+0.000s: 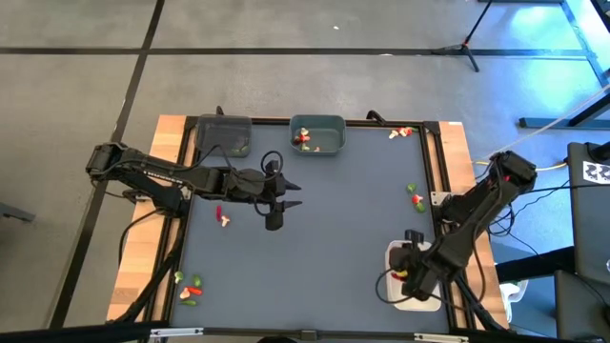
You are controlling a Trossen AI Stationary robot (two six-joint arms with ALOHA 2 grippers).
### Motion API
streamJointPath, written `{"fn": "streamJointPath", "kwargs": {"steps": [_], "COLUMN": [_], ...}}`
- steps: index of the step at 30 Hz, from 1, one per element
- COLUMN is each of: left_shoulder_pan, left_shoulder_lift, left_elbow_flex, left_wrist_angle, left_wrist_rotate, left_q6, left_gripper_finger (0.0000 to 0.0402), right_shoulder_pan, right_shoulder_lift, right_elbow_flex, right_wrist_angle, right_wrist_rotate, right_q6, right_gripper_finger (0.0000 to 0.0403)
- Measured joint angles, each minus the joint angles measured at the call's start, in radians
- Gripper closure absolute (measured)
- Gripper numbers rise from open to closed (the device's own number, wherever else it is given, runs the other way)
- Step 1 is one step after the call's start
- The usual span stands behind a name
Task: Sort produce into baskets
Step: Put the brown mushroom into the blue bin
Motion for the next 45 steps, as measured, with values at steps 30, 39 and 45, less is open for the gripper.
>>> {"fn": "streamJointPath", "kwargs": {"steps": [30, 39, 45], "left_shoulder_pan": [-0.140, -0.159, -0.159], "left_shoulder_lift": [-0.117, -0.114, -0.114], "left_elbow_flex": [-0.050, -0.180, -0.249], "left_wrist_angle": [-0.975, -0.970, -0.917], "left_wrist_rotate": [0.040, 0.122, 0.147], "left_q6": [-0.786, -0.854, -0.882], "left_gripper_finger": [0.0215, 0.0215, 0.0215], "right_shoulder_pan": [-0.131, -0.191, -0.189], "right_shoulder_lift": [-0.001, 0.005, 0.005], "right_elbow_flex": [0.139, 0.139, 0.139], "right_wrist_angle": [-0.058, -0.042, 0.005], "right_wrist_rotate": [0.799, 0.730, 0.727], "right_q6": [-0.284, -0.281, -0.282], "right_gripper_finger": [0.0214, 0.0214, 0.0214]}}
